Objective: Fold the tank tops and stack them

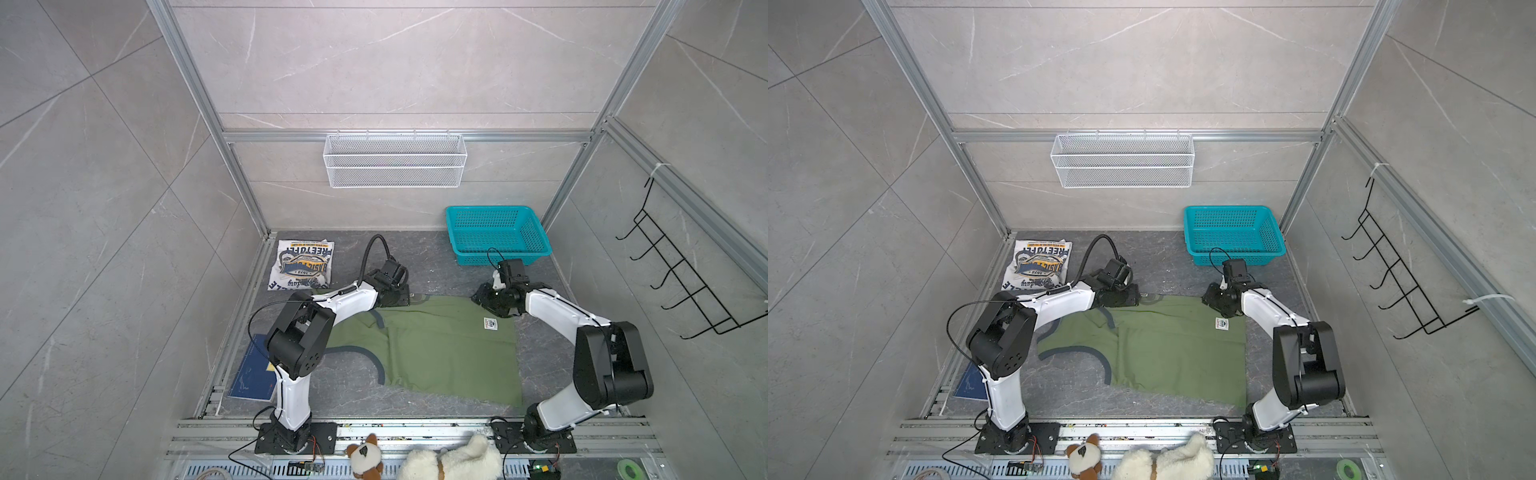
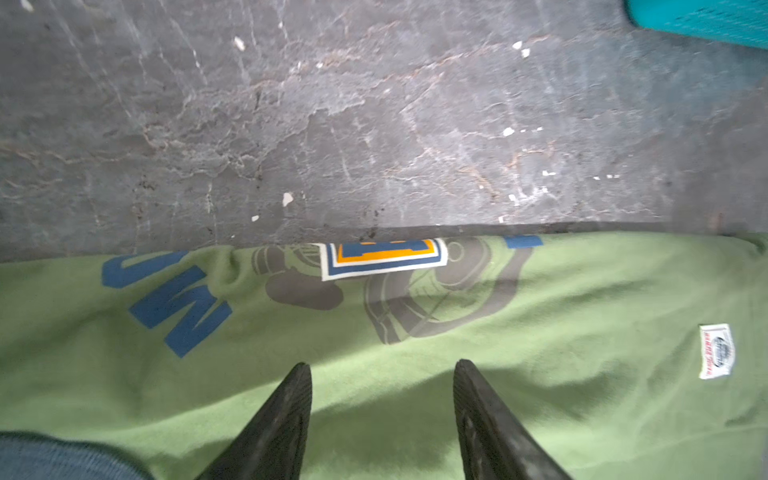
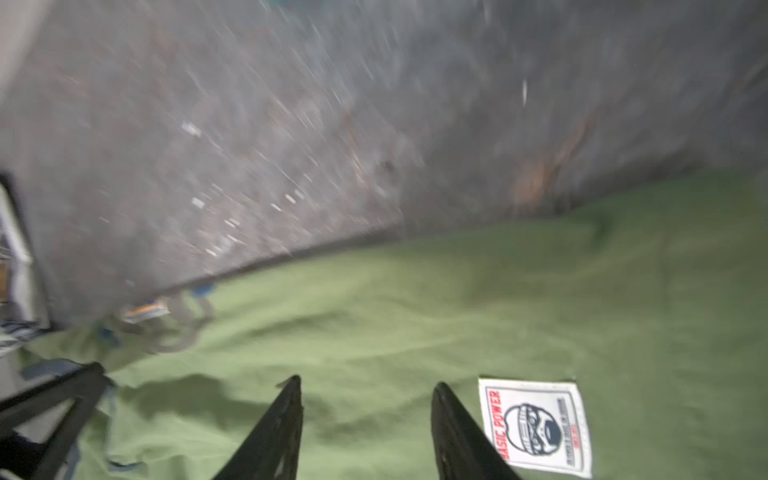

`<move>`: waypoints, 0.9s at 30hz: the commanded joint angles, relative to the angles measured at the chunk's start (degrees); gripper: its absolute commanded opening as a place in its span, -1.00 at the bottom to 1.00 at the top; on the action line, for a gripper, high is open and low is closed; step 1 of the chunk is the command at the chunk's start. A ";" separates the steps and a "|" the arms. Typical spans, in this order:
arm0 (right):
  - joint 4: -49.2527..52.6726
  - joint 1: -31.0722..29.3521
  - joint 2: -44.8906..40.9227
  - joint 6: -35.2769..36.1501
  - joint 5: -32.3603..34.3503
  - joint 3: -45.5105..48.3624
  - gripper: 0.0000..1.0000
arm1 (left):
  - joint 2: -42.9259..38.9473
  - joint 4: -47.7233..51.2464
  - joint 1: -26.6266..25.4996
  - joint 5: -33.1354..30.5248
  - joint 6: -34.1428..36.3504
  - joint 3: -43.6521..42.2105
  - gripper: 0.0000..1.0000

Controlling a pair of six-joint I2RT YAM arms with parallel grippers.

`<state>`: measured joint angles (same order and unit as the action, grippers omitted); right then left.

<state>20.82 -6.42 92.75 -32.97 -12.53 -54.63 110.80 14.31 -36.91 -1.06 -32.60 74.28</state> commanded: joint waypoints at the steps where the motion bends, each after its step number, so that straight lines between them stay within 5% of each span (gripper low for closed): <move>1: -0.02 0.06 3.91 -0.56 -1.18 0.35 0.05 | 2.97 -0.31 0.48 1.45 -0.98 0.70 0.15; 13: 1.37 9.68 14.96 -2.91 1.97 -5.31 0.06 | 11.64 -0.41 -0.51 3.42 -1.22 8.09 0.15; 27: -0.50 12.48 17.77 -0.94 5.11 -13.87 0.06 | 21.39 5.24 -0.86 4.84 0.32 26.94 0.15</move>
<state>18.15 5.80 109.47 -35.27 -10.57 -68.23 131.48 14.24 -37.26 3.29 -33.15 99.22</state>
